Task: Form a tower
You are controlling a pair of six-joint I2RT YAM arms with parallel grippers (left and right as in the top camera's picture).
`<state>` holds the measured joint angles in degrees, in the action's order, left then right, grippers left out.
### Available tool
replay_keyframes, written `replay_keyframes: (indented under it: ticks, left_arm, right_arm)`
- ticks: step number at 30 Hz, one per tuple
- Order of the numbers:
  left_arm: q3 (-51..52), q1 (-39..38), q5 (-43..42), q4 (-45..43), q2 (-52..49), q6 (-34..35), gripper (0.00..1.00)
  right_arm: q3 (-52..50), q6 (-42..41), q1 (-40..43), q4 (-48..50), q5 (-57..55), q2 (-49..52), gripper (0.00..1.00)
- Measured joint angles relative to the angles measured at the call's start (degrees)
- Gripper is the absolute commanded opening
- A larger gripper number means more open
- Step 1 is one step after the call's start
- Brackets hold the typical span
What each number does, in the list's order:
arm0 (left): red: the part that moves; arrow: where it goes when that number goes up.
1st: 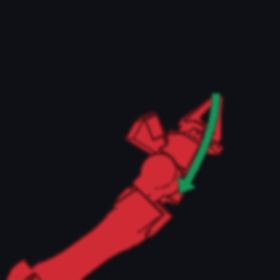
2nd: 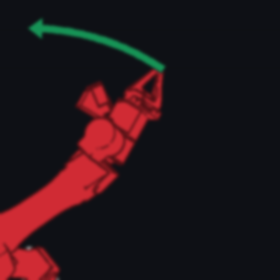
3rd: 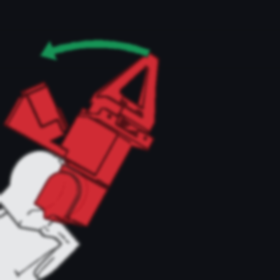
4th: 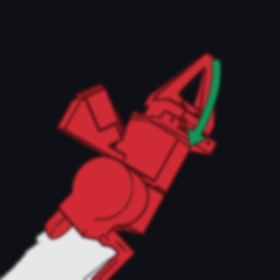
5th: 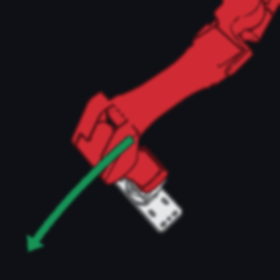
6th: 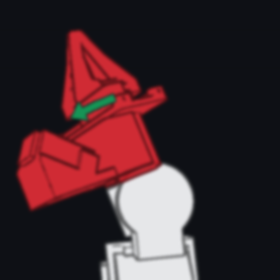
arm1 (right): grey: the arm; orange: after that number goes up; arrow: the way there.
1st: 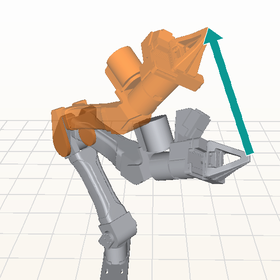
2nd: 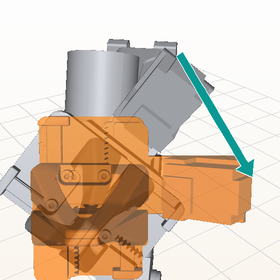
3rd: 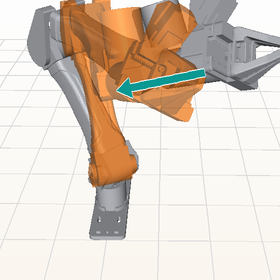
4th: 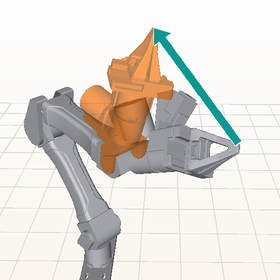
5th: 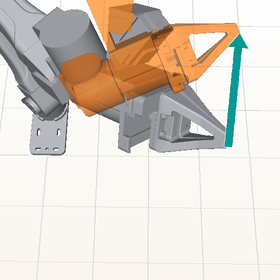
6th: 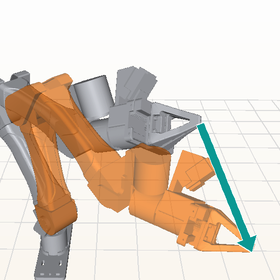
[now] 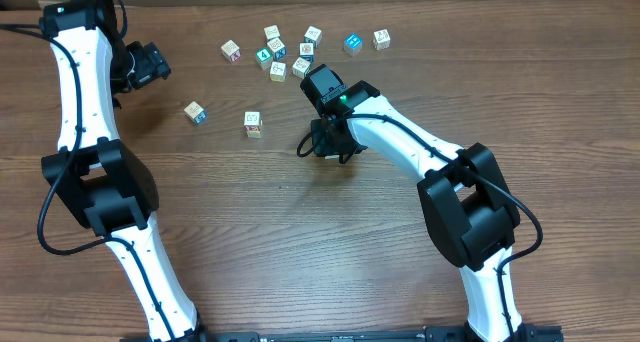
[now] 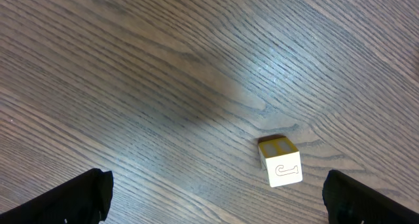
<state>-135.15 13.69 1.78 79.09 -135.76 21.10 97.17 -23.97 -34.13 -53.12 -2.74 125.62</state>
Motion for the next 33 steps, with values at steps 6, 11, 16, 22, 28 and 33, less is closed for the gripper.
replay_keyframes:
  ticks: [6,11,16,22,28,33]
  left_arm:
    - [0.0,0.0,0.0,0.0,0.0,0.0,1.0]
    - [0.0,0.0,0.0,0.0,0.0,0.0,0.99]
    - [0.0,0.0,0.0,0.0,0.0,0.0,0.99]
    - [0.0,0.0,0.0,0.0,0.0,0.0,0.99]
    - [0.0,0.0,0.0,0.0,0.0,0.0,1.0]
    - [0.0,0.0,0.0,0.0,0.0,0.0,1.0]
  right_arm:
    - [0.0,0.0,0.0,0.02,-0.04,0.0,0.35]
    - [0.0,0.0,0.02,0.02,0.0,0.0,0.33]
    - [0.0,0.0,0.0,0.02,0.0,0.0,0.33]
    - [0.0,0.07,0.0,-0.04,-0.02,0.0,0.28]
    - [0.0,0.0,0.02,-0.04,-0.02,0.0,0.28]
    - [0.0,-0.04,0.0,-0.04,-0.02,0.0,0.35]
